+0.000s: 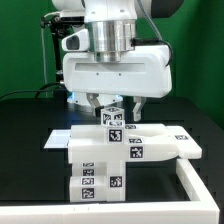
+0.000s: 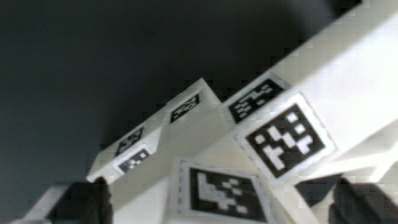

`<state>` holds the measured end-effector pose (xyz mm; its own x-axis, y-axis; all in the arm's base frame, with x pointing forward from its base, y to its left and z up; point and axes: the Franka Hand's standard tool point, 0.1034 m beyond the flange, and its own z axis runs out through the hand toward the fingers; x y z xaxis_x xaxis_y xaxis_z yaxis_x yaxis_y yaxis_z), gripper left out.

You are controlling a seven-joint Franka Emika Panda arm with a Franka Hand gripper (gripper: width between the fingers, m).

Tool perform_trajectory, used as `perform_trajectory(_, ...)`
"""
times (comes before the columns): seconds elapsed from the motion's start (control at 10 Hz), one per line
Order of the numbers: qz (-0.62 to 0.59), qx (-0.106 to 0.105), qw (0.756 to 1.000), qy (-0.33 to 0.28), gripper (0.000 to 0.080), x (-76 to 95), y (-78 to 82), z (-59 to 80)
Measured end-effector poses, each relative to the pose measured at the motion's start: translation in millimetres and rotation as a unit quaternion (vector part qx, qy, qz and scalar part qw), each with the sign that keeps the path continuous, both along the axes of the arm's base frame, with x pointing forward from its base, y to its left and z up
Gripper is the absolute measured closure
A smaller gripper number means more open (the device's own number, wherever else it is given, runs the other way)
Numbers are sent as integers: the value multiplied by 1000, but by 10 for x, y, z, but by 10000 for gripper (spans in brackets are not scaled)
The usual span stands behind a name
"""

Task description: Assemble chair

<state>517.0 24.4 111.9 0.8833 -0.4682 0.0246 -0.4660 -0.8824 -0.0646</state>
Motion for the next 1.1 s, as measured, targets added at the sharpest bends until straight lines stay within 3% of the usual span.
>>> perform_trajectory(0.3,142,-19,990,-3,151,-6,3,-5)
perform_trajectory(0.6,315,-37,948,-8,151,-14,-32,-17)
perform_trajectory(0.9,491,-61,869,-3,151,-7,-47,-11)
perform_trajectory(1.1,543,-66,837,-3,151,13,-60,3)
